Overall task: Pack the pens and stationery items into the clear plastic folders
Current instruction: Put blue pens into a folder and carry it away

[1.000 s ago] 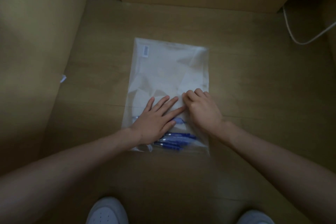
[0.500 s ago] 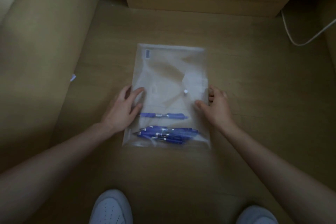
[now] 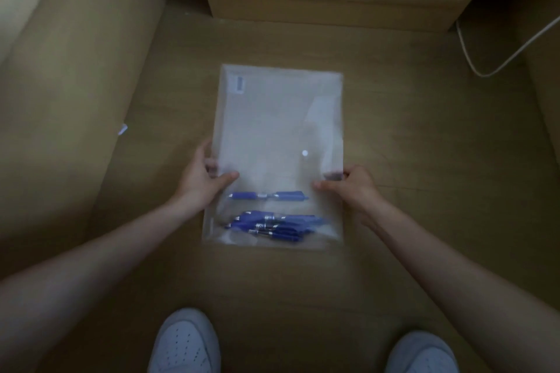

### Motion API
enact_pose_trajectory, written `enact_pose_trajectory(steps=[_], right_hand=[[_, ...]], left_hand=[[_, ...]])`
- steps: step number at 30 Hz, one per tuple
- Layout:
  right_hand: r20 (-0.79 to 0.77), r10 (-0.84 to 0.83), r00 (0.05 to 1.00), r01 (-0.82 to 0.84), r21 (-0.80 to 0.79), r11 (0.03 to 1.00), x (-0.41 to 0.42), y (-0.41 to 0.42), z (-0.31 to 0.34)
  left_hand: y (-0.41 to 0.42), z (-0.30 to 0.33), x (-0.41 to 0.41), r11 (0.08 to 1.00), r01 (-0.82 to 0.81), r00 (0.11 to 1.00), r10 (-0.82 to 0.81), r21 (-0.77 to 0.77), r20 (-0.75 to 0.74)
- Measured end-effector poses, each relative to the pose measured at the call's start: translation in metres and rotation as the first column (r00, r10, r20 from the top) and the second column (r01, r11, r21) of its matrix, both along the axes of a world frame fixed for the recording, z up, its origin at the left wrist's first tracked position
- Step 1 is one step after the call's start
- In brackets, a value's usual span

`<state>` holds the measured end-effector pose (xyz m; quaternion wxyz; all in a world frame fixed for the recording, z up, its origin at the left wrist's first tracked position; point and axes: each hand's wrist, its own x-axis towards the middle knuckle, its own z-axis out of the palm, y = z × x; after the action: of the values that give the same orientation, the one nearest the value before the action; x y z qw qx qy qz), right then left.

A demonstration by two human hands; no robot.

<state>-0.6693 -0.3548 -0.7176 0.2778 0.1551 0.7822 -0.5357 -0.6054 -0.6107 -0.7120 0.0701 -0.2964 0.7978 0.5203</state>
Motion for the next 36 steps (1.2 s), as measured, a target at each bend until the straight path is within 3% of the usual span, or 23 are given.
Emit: enact_pose_trajectory(steps=[4, 8, 11, 18, 24, 28, 33, 36], right_hand=[[0.008, 0.036, 0.999, -0.031, -0.313, 0.949, 0.010, 0.014, 0.004], [0.184, 0.142, 0.972, -0.030, -0.506, 0.862, 0.021, 0.022, 0.001], [0.166, 0.199, 0.966, -0.098, -0.480, 0.872, 0.021, 0.026, -0.001], [0.087, 0.140, 0.986, -0.097, -0.383, 0.919, 0.002, 0.032, 0.006], [-0.182, 0.104, 0.978, -0.168, -0.382, 0.909, -0.036, 0.030, 0.060], [-0.270, 0.026, 0.962, -0.173, -0.535, 0.827, -0.075, 0.034, 0.123], [-0.437, -0.007, 0.899, -0.225, -0.477, 0.850, -0.117, 0.038, 0.193], [-0.550, -0.101, 0.829, -0.198, -0.458, 0.867, -0.137, 0.034, 0.219]], left_hand=[[0.003, -0.001, -0.001, 0.986, -0.146, 0.987, 0.151, 0.081, -0.060], [0.004, 0.003, -0.003, 0.976, -0.168, 0.972, 0.188, 0.140, -0.140], [0.004, 0.008, -0.005, 0.973, -0.170, 0.962, 0.198, 0.154, -0.189], [0.009, 0.033, -0.021, 0.963, -0.180, 0.905, 0.243, 0.201, -0.350], [0.009, 0.080, -0.057, 0.937, -0.204, 0.787, 0.329, 0.284, -0.522], [0.006, 0.134, -0.093, 0.949, -0.094, 0.715, 0.274, 0.300, -0.643], [0.012, 0.199, -0.133, 0.958, 0.046, 0.660, 0.184, 0.283, -0.728], [0.021, 0.229, -0.146, 0.939, 0.113, 0.696, 0.159, 0.326, -0.700]])
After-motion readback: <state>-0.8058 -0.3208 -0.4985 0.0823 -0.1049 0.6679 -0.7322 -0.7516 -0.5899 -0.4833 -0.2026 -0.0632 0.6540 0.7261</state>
